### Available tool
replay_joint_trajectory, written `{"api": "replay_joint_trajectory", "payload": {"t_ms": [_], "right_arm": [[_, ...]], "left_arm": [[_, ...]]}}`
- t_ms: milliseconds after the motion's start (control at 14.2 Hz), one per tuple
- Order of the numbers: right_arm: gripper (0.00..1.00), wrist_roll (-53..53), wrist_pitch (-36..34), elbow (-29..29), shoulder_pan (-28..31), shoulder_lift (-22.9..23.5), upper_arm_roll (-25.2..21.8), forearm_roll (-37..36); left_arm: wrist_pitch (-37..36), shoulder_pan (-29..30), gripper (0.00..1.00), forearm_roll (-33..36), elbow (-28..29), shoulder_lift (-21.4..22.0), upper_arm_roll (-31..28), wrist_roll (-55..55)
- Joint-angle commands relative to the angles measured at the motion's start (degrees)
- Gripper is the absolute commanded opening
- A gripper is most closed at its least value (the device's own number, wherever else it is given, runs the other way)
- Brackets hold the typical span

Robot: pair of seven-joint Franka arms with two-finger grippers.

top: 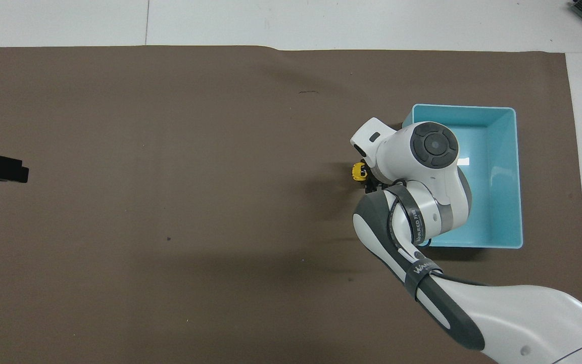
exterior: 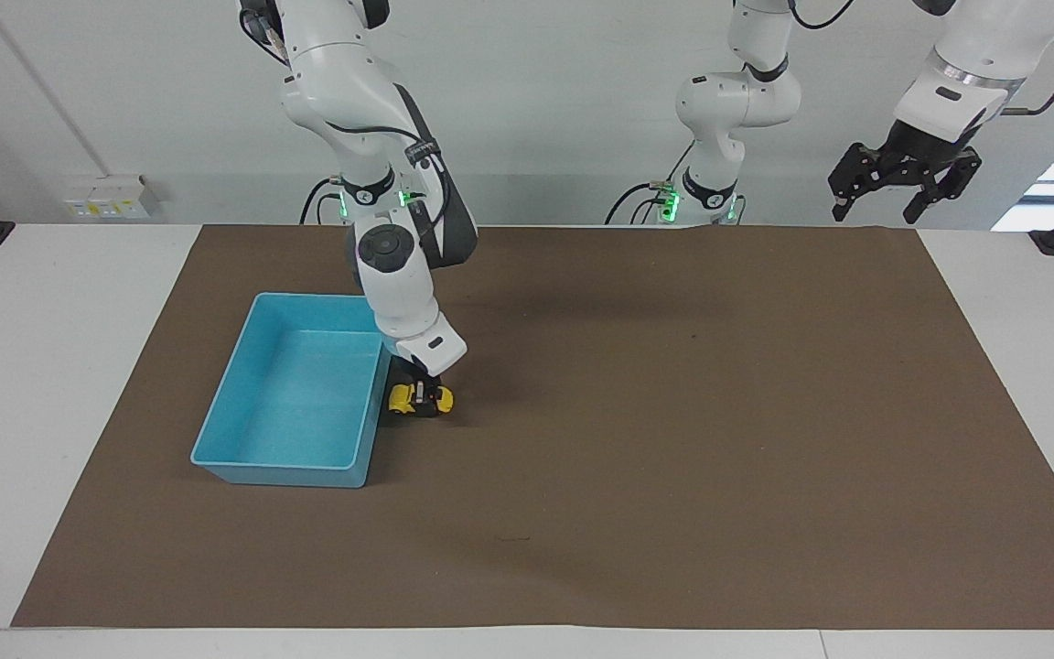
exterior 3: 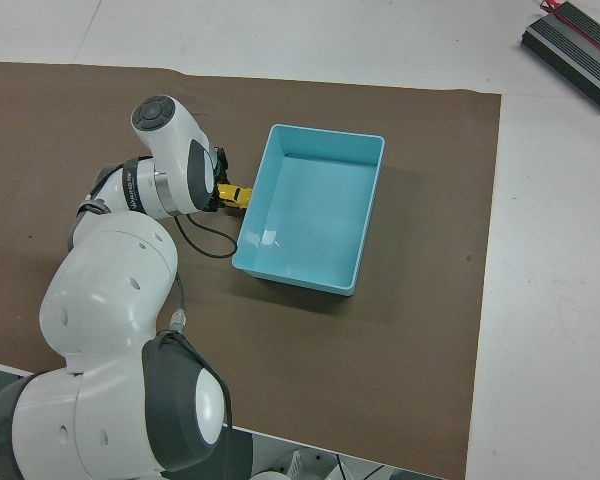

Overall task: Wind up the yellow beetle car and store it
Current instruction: 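Lower the right gripper onto the yellow car and close it, then lift the car with the right gripper and carry it over the box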

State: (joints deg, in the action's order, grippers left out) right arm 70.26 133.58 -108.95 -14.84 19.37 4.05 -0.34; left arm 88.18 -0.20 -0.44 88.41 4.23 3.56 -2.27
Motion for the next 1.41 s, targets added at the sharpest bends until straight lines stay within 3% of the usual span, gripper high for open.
{"api": "replay_joint_trajectory", "payload": {"t_ms": [0, 563, 986, 1338], "right_arm": [[0.15, -3.1, -3.1, 3.9, -0.6, 0.1, 0.3, -0.5], [0.15, -5.0, -13.6, 9.7, -1.0, -2.9, 0.2, -0.6], [0.15, 2.1, -19.9, 8.7, 4.0, -6.7, 0.1, -0.7], [0.15, 10.3, -19.7, 3.7, 8.8, -9.3, 0.1, -0.6]], "left_arm": [[3.3, 0.6, 1.00, -0.9, 0.9, 0.3, 0.3, 0.4], [0.1, 1.3, 1.00, -0.9, 1.0, 0.6, 0.3, 0.2], [0.1, 2.5, 1.00, -0.8, 1.0, 0.6, 0.3, 0.2], [0.1, 2.4, 1.00, -0.8, 1.0, 0.6, 0.3, 0.2]]}}
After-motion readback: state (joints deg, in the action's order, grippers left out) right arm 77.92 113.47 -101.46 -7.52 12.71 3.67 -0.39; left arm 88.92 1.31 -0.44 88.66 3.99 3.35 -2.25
